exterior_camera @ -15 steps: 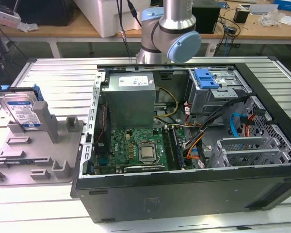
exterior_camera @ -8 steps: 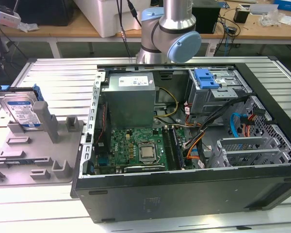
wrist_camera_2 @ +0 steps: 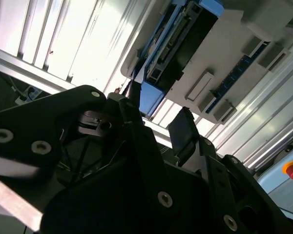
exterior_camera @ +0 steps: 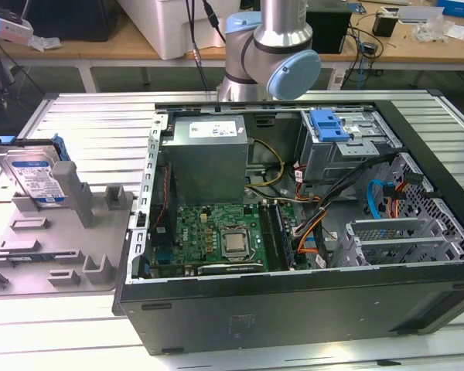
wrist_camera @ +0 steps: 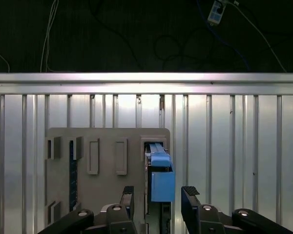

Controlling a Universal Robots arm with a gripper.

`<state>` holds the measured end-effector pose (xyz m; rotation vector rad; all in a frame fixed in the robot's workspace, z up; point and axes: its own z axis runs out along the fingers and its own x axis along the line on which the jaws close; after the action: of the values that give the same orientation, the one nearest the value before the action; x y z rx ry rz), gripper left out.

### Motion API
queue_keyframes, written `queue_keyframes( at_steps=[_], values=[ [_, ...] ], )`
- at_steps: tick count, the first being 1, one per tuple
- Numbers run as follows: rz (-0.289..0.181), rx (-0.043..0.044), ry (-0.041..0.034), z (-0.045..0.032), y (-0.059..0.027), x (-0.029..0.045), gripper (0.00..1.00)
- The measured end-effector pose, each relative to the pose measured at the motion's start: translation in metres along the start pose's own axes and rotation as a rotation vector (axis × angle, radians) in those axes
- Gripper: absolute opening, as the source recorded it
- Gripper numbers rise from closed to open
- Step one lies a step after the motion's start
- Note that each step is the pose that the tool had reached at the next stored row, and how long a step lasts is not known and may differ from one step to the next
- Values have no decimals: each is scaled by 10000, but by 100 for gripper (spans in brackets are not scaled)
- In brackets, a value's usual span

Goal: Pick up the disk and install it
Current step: 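Pick up the disk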

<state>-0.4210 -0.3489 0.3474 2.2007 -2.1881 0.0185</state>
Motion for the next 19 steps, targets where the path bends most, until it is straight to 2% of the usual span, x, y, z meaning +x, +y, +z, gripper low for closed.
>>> queue_keyframes(
  at_steps=[12,19],
  values=[
    [0,1,-1,96,0,-7,51],
    [1,15,0,151,28,-20,51]
  ],
)
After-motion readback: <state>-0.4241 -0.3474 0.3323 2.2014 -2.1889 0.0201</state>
